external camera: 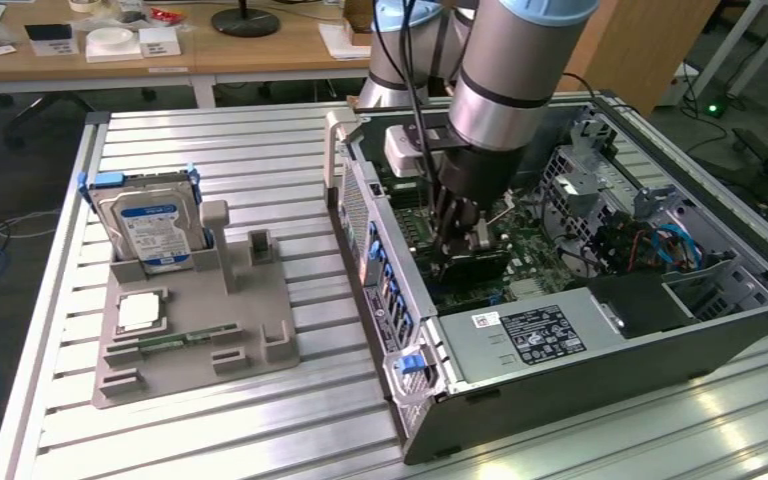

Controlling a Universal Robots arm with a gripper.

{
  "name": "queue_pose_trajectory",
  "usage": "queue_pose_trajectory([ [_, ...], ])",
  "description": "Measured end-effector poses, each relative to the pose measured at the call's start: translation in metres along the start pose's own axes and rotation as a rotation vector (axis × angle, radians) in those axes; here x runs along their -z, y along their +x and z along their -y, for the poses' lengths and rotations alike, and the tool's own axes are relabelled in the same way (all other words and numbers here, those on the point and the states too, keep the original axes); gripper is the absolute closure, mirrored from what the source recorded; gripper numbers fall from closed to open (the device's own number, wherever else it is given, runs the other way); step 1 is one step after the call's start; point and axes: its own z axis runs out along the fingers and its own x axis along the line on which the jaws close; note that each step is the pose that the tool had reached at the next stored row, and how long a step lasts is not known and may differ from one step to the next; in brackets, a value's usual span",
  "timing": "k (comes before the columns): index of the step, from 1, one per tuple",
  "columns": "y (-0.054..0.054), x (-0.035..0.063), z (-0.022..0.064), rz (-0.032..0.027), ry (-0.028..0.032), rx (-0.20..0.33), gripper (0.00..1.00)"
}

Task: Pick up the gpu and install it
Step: 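Press down on the gpu until it lock into place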

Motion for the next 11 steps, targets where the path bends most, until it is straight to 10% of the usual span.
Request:
queue_pose_trajectory([
  [11,0.007,-0.0012,-0.0225,-0.0005,0.0000,0.002,0.89],
])
